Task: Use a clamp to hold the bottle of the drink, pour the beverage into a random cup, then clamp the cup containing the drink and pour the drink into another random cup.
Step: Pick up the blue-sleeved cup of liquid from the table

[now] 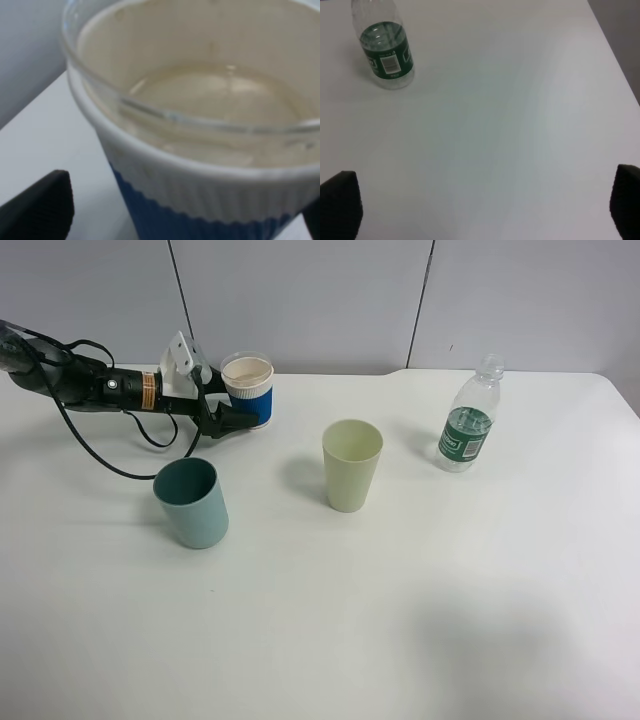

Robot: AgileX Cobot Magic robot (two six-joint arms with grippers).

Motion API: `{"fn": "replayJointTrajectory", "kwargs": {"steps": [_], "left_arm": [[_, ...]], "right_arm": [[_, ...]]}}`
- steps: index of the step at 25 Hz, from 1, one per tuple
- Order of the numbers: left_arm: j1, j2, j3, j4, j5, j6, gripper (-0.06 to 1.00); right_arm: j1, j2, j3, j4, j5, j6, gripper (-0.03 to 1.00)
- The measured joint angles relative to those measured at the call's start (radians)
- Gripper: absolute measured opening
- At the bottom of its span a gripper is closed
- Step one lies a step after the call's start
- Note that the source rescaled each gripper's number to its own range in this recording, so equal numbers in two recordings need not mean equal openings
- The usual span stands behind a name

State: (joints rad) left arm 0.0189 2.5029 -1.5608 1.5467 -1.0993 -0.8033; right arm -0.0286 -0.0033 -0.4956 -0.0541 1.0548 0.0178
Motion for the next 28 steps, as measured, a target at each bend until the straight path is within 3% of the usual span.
{"fn": "replayJointTrajectory", "kwargs": {"steps": [7, 15, 16, 18, 20, 21, 28], "left_arm": [[-0.009, 0.0, 0.0, -0.055, -0.05, -0.004, 0.71], [-0.024, 0.0, 0.0, -0.056, -0.053, -0.003, 0.68], [-0.024, 0.0, 0.0, -0.056, -0.053, -0.003, 0.64], [-0.024, 0.0, 0.0, -0.056, -0.053, -0.003, 0.44], [-0.024, 0.0, 0.0, -0.057, -0.053, -0.003, 0.05], [-0.024, 0.0, 0.0, -0.059, -0.052, -0.003, 0.0], [-0.024, 0.0, 0.0, -0.06, -0.051, -0.003, 0.01]], "right_arm": [[0.0, 0.0, 0.0, 0.0, 0.0, 0.0, 1.0], [0.0, 0.0, 0.0, 0.0, 0.0, 0.0, 1.0], [0.0, 0.0, 0.0, 0.0, 0.0, 0.0, 1.0], [0.0, 0.0, 0.0, 0.0, 0.0, 0.0, 1.0], [0.0, 0.0, 0.0, 0.0, 0.0, 0.0, 1.0], [0.0, 0.0, 0.0, 0.0, 0.0, 0.0, 1.0], [0.0, 0.0, 0.0, 0.0, 0.0, 0.0, 1.0]]}}
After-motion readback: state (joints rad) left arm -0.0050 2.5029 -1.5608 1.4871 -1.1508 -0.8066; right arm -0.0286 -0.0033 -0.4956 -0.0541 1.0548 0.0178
